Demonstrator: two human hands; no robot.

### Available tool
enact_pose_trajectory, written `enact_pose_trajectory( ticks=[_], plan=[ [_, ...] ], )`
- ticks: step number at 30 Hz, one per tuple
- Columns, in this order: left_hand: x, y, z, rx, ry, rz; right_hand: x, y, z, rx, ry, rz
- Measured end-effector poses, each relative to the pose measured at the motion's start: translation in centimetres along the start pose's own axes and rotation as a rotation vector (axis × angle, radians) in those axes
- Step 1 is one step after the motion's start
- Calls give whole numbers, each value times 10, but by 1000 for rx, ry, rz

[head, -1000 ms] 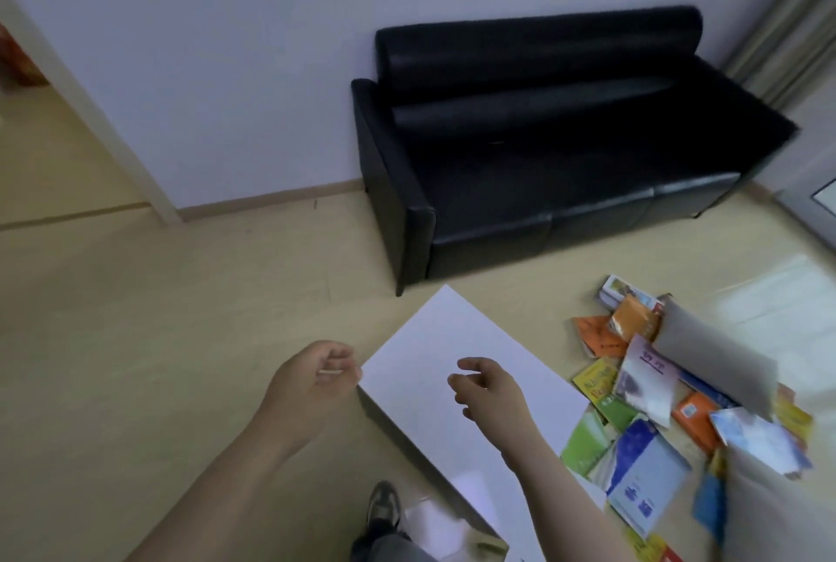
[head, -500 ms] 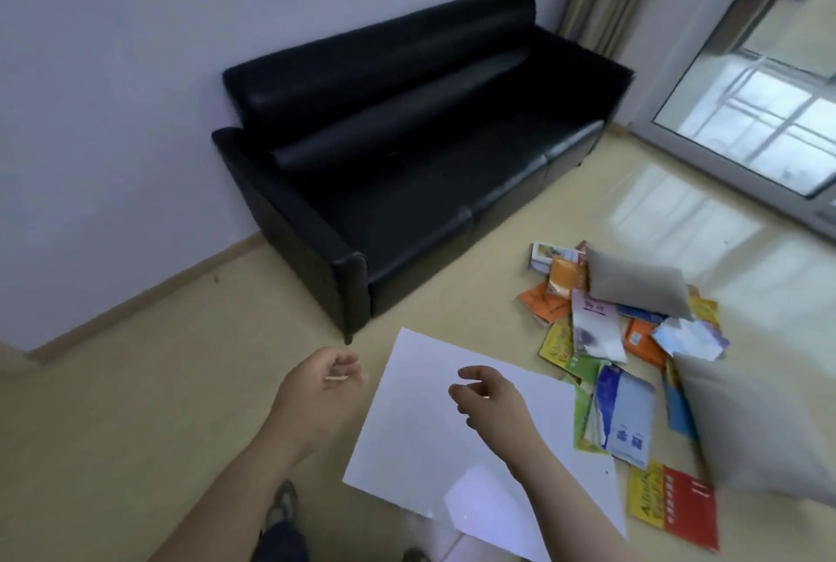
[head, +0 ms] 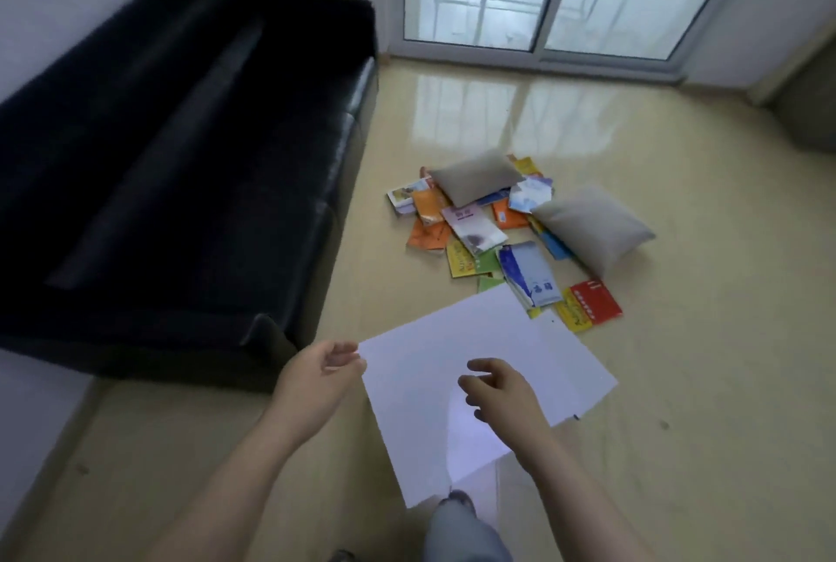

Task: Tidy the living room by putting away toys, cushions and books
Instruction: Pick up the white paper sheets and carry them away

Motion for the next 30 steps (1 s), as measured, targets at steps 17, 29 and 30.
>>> enact_pose_trajectory(
  ticks=[17, 29, 30],
  plan=[
    [-87, -112, -68, -330, -122, 426, -6, 64, -66, -297, -217, -309],
    [-152, -164, -80, -501, -226, 730, -20, 52, -105, -544, -440, -584],
    [-160, -163, -81, -528, -241, 750, -21, 47, -104, -567, -469, -611]
  ],
)
Point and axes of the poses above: each hand's wrist, its own x-axis away from the middle knuckle, its own y-axis out of the back of the hand, z = x × y, the point moved 7 cm from there along -x, towards the middle knuckle, and after that the axes turned 3 degrees about x, right-handed, at the moved point
